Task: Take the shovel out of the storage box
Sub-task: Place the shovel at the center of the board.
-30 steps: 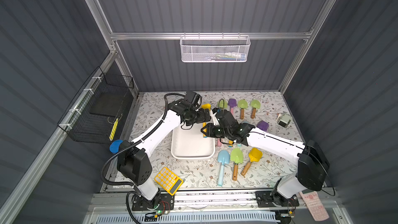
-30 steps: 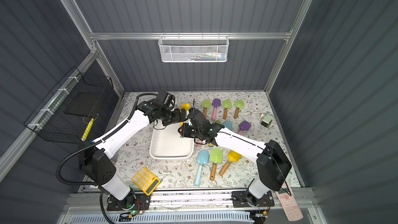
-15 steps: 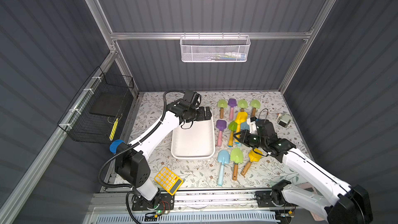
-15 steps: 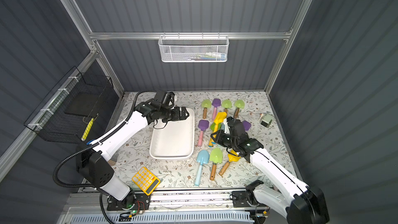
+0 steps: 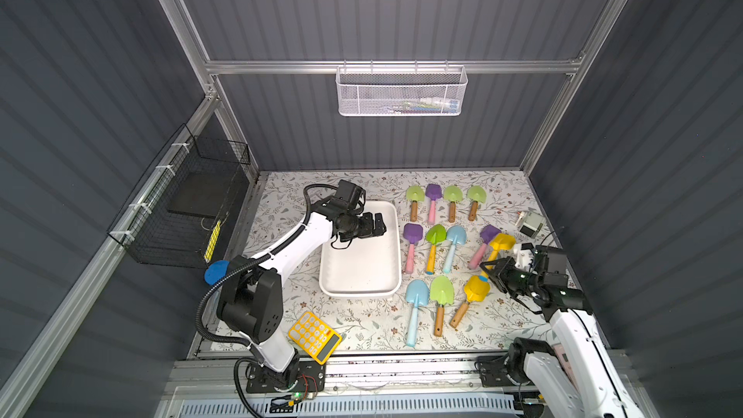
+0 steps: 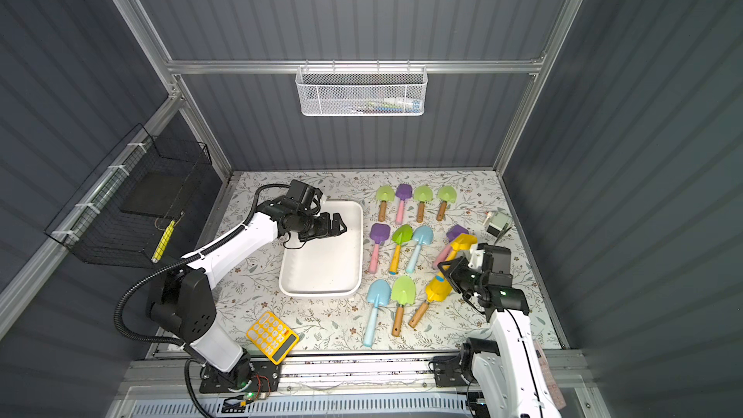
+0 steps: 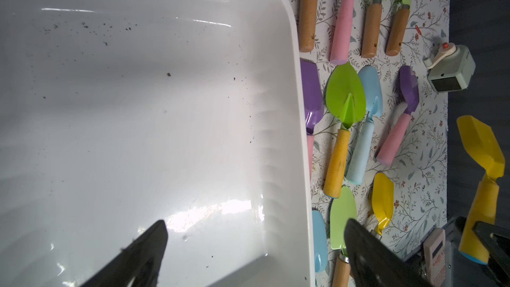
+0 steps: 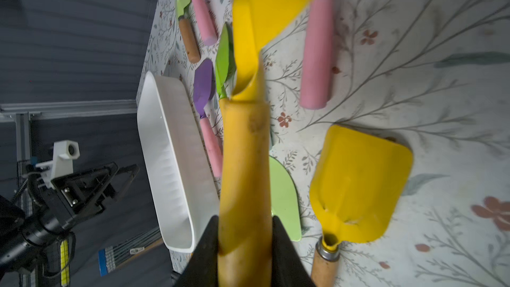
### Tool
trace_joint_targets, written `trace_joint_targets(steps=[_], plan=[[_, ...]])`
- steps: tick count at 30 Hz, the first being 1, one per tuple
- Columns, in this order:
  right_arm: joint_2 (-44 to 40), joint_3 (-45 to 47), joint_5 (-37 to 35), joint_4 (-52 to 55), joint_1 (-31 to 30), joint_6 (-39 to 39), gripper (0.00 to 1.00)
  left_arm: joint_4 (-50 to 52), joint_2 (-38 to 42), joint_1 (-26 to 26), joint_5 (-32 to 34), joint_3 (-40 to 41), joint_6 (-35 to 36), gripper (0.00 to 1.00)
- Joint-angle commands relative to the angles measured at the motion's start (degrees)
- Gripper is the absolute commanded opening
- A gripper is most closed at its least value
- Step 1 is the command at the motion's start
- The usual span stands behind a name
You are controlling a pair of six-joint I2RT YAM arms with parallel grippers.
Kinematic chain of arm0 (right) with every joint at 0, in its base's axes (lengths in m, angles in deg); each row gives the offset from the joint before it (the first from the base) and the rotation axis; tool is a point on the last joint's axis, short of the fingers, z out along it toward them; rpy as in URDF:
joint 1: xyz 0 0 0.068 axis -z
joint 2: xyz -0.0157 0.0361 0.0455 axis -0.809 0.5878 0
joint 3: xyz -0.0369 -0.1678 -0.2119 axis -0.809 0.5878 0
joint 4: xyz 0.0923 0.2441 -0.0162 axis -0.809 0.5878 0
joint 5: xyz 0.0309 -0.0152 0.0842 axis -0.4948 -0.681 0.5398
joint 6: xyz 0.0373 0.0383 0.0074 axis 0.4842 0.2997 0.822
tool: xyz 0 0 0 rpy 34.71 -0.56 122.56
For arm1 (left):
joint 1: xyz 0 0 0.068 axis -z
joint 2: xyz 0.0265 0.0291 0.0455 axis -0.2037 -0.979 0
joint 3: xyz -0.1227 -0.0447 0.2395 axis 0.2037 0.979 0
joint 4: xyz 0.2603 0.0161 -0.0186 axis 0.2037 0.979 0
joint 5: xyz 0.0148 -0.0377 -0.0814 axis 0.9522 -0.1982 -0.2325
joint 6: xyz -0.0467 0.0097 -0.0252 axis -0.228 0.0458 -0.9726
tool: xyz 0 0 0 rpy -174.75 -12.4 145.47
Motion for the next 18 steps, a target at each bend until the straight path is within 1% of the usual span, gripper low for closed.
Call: trace_joint_targets(steps=[1, 3, 6, 9, 13, 15, 18], plan=[[3.24, -0.49, 6.81, 3.04, 5.66, -6.84, 0.12, -0.61, 0.43, -1.44, -2.50, 1.28, 1.76, 1.00], [6.24, -0.04, 8.10, 2.21, 9.46, -8.22, 0.12, -0.72, 0.75, -1.90, -2.74, 1.90, 1.77, 1.00], [11.94, 1.17, 11.46, -2.05, 13.50, -9.32, 0.12, -1.39, 1.06, -2.15, -3.02, 2.71, 1.76, 1.00], [16.67, 0.41, 12.76, -4.60, 14.71, -10.10, 0.12, -1.50, 0.98, -2.39, -3.07, 3.26, 1.78, 1.00], [19.51, -0.03, 12.43, -8.02, 15.33, -8.65, 0.13, 0.51, 0.97, -2.96, 0.13, 3.03, 3.01, 1.00], [23.44, -0.50, 12.58, -9.58, 15.98, -8.73, 0.13, 0.16, 1.48, -3.40, -0.10, 3.47, 2.90, 1.00], [26.30, -0.75, 11.85, -10.77, 17.01, -8.36, 0.13, -0.27, 2.02, -3.61, -0.06, 3.99, 2.68, 1.00]])
